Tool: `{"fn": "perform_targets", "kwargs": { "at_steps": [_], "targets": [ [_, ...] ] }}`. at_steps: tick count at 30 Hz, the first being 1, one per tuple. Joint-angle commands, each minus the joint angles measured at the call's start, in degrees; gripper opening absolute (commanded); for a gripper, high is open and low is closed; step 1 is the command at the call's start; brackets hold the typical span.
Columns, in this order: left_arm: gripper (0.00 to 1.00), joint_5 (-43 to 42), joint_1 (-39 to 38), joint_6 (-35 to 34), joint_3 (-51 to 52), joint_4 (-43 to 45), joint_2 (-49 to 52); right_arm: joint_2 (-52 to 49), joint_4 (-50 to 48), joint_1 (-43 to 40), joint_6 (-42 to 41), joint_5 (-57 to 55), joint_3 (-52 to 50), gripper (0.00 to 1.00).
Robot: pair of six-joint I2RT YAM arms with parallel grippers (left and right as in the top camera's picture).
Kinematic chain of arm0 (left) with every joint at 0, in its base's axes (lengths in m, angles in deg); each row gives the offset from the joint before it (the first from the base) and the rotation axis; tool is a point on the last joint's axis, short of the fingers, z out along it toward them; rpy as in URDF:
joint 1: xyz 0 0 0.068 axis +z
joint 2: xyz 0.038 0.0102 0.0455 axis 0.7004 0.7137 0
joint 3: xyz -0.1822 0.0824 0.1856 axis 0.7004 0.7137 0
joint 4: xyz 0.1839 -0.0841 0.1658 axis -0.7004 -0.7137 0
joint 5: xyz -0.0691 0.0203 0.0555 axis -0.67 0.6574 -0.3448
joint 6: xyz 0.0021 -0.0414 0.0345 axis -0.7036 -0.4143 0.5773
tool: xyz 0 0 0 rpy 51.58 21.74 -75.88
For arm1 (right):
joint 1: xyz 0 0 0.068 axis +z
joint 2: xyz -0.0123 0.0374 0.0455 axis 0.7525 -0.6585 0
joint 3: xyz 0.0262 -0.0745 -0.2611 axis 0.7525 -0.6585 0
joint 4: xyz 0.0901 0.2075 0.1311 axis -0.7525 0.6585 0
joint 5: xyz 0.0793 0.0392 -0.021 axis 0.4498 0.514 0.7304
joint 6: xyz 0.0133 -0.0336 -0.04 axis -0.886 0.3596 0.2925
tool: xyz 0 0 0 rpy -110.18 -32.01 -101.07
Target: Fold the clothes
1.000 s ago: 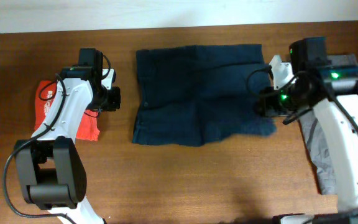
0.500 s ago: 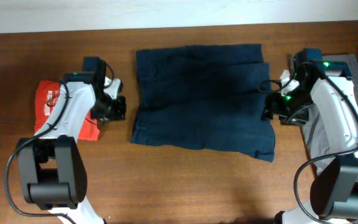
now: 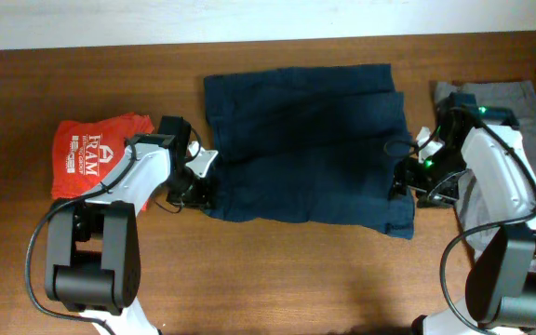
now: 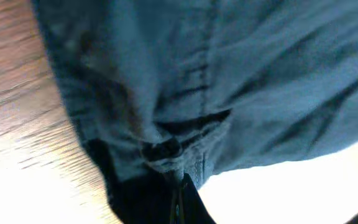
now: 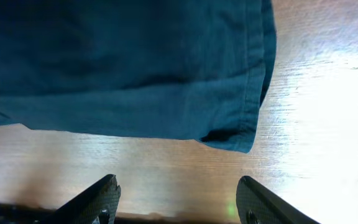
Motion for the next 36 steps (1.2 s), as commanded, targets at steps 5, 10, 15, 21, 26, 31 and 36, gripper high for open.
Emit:
{"fn": "perform_targets", "kwargs": {
  "at_steps": [5,10,15,21,26,31,36],
  "targets": [
    [0.01,16.02,7.37,-12.17,-2.58,-4.52,-0.90,0.15,-1.29,-0.24,-0.07,0.68,-4.48,0.66],
    [0.00,12.92,12.79,-11.93,-2.60,-4.50,-1.51,0.17,-9.55,0.98,4.96,12.11,-13.07,0.61],
    [0.00,12.83,12.81,-11.93,-2.60,-4.22,-1.51,0.15,-16.06,3.78,5.20,16.59,-19.41,0.54],
    [0.00,12.83,12.81,-11.93,-2.60,-3.85,-1.51,0.17,-22.12,7.39,7.85,22.88,-22.14,0.28],
    [0.00,13.70,12.87,-11.96,-2.60,-4.11,-1.53,0.24,-22.71,7.19,6.36,22.01,-22.05,0.04],
    [0.00,13.66,12.85,-11.93,-2.64,-4.70,-1.55,2.40,-20.81,3.61,6.36,21.99,-21.90,0.04],
    [0.00,13.66,12.85,-11.93,-2.64,-4.42,-1.55,2.75,-15.02,0.68,3.15,16.57,-22.10,0.47]
  ]
}}
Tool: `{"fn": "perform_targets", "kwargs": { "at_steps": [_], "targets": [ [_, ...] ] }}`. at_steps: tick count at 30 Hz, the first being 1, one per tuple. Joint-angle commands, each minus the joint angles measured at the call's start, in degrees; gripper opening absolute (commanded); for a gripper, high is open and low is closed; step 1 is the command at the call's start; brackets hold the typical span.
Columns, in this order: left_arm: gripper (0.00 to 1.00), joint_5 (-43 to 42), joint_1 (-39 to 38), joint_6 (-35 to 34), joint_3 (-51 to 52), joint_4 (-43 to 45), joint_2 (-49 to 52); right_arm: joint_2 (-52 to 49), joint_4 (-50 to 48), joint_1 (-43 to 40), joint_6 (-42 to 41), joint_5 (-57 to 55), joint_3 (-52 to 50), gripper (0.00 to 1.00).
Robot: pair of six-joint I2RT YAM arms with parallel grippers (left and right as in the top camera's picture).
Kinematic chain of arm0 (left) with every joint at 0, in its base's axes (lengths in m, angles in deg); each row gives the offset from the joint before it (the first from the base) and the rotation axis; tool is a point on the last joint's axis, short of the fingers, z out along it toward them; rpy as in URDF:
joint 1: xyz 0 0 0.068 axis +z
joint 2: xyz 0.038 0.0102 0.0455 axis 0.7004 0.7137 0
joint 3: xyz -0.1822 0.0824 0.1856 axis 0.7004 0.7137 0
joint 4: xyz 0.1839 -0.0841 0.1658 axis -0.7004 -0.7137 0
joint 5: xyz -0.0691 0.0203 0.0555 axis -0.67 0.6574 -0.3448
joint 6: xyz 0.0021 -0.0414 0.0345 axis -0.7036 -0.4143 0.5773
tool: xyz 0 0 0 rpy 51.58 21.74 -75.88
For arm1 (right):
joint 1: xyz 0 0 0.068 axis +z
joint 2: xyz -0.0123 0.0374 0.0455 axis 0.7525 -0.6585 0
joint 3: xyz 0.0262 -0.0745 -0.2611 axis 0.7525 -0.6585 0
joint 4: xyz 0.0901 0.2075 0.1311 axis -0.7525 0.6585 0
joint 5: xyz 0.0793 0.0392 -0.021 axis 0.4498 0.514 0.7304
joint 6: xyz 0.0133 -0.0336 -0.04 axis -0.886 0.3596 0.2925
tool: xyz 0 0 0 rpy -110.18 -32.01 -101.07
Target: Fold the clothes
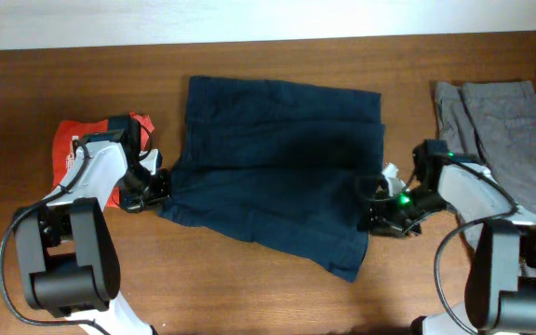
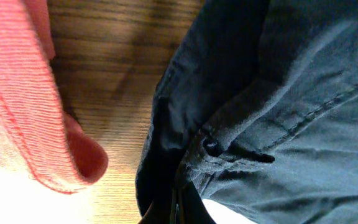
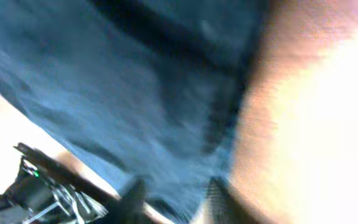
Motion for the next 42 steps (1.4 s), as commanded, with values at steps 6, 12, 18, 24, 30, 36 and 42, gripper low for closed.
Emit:
{"fn": "perform_targets", "kwargs": {
  "at_steps": [6,12,18,24,30,36,42],
  "targets": [
    [0.00,0.48,-0.07,-0.74,-0.92,0.57,-1.53,1.25,1.86,0.66,-3.37,-3.06,-0.44,0.50],
    [0.00,0.13,-0.07,-0.74,-0.92,0.59,-1.53,1.18,-5.22,4.39,-8.35,-5.62,-5.25,0.54],
    [0.00,0.13,-0.07,-0.74,-0.92,0.57,-1.53,1.49,-8.13,4.83,-5.14,5.38,-5.95,0.04],
    [0.00,0.15,-0.04,-0.74,-1.07,0.35,-1.64,4.74,-5.09,4.79,-4.66,3.80,-2.12,0.04],
    [0.00,0.15,1.07,-0.02,-5.27,0.04,-5.29,8.02,2.82,1.51,-4.55,-5.42,8.00,0.04],
    [0.00,1.18,1.11,2.47,-7.82,5.95,-10.54,8.07,3.41,-1.70,-4.81,-5.44,11.93,0.04],
    [0.00,1.20,0.90,2.47,-7.80,8.74,-10.54,6.38,0.33,-1.90,-4.96,-6.69,11.91,0.05]
  ]
}}
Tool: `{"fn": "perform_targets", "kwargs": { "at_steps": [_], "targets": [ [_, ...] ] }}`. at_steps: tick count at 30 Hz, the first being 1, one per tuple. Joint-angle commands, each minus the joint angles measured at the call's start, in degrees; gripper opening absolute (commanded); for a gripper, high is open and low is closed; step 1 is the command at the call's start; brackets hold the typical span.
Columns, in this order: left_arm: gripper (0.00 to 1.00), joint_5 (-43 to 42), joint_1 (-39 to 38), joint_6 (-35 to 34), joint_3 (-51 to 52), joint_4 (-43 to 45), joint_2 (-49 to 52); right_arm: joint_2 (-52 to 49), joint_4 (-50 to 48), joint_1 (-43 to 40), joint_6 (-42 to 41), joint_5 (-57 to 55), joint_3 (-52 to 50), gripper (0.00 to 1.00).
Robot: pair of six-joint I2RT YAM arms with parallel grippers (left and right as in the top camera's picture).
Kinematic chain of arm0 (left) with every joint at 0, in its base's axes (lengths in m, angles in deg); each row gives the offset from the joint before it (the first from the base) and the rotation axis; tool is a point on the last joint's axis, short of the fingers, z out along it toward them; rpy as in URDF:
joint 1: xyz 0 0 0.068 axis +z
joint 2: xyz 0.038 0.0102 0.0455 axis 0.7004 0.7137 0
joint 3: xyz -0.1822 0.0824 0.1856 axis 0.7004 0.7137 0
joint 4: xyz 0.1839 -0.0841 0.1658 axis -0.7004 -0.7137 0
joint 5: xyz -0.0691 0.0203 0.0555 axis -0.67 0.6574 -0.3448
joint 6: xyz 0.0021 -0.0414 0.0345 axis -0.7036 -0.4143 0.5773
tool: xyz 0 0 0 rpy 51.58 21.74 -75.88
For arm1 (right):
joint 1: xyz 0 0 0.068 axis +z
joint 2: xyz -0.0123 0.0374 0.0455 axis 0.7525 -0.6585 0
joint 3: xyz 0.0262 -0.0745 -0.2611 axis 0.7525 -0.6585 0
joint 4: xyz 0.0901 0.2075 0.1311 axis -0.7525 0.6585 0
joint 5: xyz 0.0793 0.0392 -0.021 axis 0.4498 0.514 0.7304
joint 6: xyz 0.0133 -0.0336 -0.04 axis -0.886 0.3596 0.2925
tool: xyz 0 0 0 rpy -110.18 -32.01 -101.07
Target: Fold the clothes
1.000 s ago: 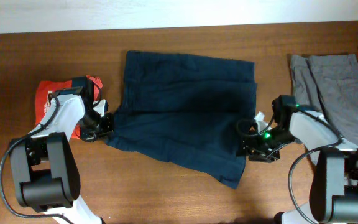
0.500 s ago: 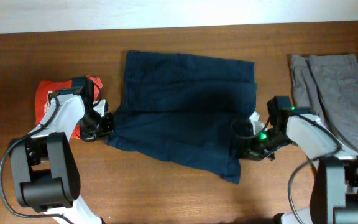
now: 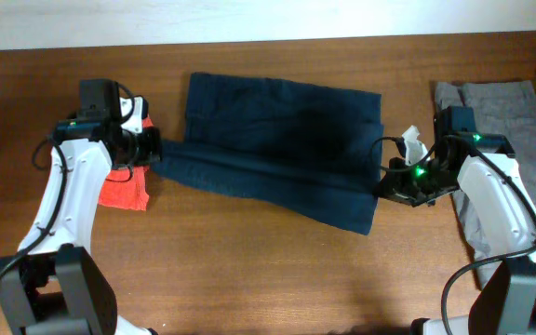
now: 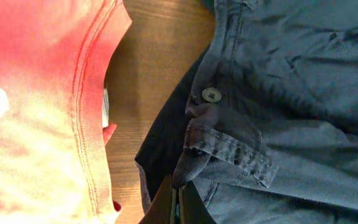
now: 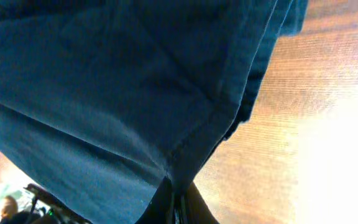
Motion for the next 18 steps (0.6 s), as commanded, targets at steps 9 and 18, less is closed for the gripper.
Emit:
{"fn": "perform_targets", "kwargs": {
  "at_steps": [9,18],
  "targets": [
    [0.00,3.45,0.96,0.94,-0.63,-2.80,0.02,-4.28,3.06,-1.22,0.42,-6.47,0.70,0.51],
    [0.00,3.43,0.96,0.92,-0.63,-2.93,0.02,-4.70,3.21,1.68,0.44,-2.27,-9.01,0.51]
  ]
}}
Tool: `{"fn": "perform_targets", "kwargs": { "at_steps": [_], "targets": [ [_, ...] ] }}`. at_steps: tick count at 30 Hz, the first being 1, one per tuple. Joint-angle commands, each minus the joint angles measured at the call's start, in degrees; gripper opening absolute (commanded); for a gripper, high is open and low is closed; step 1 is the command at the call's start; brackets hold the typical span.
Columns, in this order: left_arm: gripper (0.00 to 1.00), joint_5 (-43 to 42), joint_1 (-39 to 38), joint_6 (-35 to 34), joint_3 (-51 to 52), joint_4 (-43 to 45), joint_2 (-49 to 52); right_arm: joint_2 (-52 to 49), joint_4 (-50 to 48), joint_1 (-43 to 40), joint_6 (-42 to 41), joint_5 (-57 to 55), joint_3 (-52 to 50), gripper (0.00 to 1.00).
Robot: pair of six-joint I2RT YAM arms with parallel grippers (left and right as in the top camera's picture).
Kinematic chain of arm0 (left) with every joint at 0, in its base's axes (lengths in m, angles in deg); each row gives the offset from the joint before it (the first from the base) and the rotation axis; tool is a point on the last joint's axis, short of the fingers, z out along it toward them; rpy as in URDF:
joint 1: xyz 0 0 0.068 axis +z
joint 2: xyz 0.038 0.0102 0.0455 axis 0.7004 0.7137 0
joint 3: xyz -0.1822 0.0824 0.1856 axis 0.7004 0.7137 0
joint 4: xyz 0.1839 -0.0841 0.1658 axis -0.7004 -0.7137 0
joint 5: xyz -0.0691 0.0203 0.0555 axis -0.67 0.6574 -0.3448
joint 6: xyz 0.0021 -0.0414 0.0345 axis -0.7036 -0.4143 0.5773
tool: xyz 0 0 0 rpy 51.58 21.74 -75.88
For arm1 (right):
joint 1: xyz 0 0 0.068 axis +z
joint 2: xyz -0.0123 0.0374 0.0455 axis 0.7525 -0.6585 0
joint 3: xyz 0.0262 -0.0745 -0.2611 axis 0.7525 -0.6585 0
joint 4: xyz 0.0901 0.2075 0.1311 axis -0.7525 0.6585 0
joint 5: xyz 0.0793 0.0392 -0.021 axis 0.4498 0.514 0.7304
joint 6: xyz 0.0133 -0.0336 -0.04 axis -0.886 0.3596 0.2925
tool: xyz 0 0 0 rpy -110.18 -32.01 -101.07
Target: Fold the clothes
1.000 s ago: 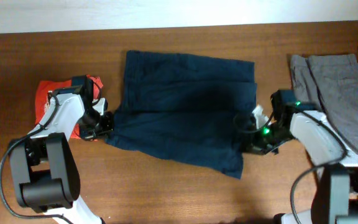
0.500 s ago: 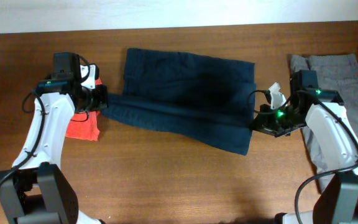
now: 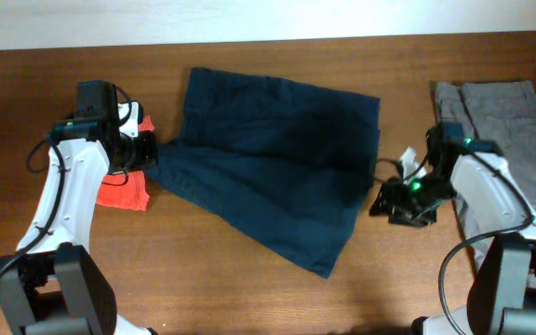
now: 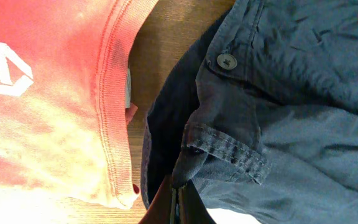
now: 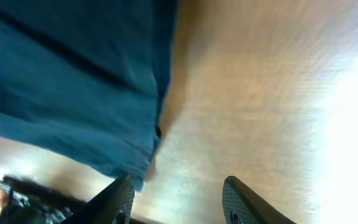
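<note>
Dark navy shorts (image 3: 273, 158) lie spread across the middle of the wooden table (image 3: 249, 298), a flap trailing toward the front (image 3: 328, 251). At their left edge my left gripper (image 3: 149, 154) is shut on the waistband, near the button (image 4: 227, 60) and belt loop (image 4: 225, 149). My right gripper (image 3: 391, 200) stands open just off the shorts' right edge, over bare wood; in the right wrist view its fingers (image 5: 118, 200) are spread wide with nothing between them, the blue hem (image 5: 135, 168) beside the left finger.
A red folded T-shirt (image 3: 121, 186) with white print lies under the left arm, right beside the shorts (image 4: 48, 112). Grey shorts (image 3: 501, 121) lie at the right edge of the table. A white wall runs along the far edge.
My right gripper has let go of the shorts' right edge and stands open beside it. The released lower layer has dropped forward, trailing toward the front. The left gripper keeps its hold.
First the left gripper held the shorts' lower left corner while the right stood open at the lower right. Then both were at the cloth, shifted left. Later both held edges with the shorts stretched between them. Now only the left holds on.
</note>
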Motion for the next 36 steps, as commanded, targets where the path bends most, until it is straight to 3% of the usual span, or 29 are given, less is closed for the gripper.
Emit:
{"fn": "perform_targets", "kwargs": {
  "at_steps": [1,7,12,15,16,18,20,21,28,29,30,31,36],
  "targets": [
    [0.00,0.55,0.31,0.92,-0.63,0.04,-0.09,-0.42,-1.62,2.47,0.31,2.60,-5.40,0.50],
    [0.00,0.57,0.31,0.92,-0.63,-1.66,-0.09,-0.39,-13.35,3.37,-3.37,4.70,-8.22,0.43],
    [0.00,0.57,0.31,0.90,-0.63,-4.13,-0.09,-0.61,-25.11,1.22,-7.45,4.96,-7.72,0.52],
    [0.00,0.57,0.31,0.90,-0.63,-4.76,-0.09,-1.20,-27.69,2.43,-7.43,5.44,-7.74,0.52],
    [0.00,0.59,0.31,0.90,-0.63,-5.03,-0.09,-1.44,-28.61,3.06,-7.43,5.57,-7.74,0.49],
    [0.01,0.59,0.31,0.90,-0.63,-5.40,-0.09,-1.77,-29.88,4.11,-7.41,5.53,-7.74,0.32],
    [0.02,0.63,0.33,0.90,-0.63,-5.97,-0.09,-1.81,-30.08,4.70,-7.19,5.29,-7.72,0.04],
    [0.02,0.68,0.37,0.90,-0.63,-6.54,-0.09,-1.79,-29.42,4.61,-7.19,4.79,-7.72,0.04],
    [0.03,4.44,0.37,0.66,-0.63,-15.17,-0.09,-1.79,-18.86,2.99,-7.19,-12.87,-7.72,0.04],
    [0.02,5.27,0.37,0.20,-0.63,-16.24,-0.09,-1.79,-17.97,2.97,-7.19,-14.16,-7.72,0.07],
    [0.03,7.23,0.37,-1.33,-0.63,-18.14,-0.09,-1.73,-17.38,2.97,-7.21,-14.23,-7.72,0.24],
    [0.06,7.26,0.37,-1.31,-0.63,-18.67,-0.09,-1.66,-17.20,2.97,-7.23,-14.21,-7.69,0.30],
    [0.29,7.23,0.37,-1.31,-0.63,-20.48,-0.11,-0.11,-16.13,2.67,-7.23,-14.16,-6.64,0.39]
  ]
}}
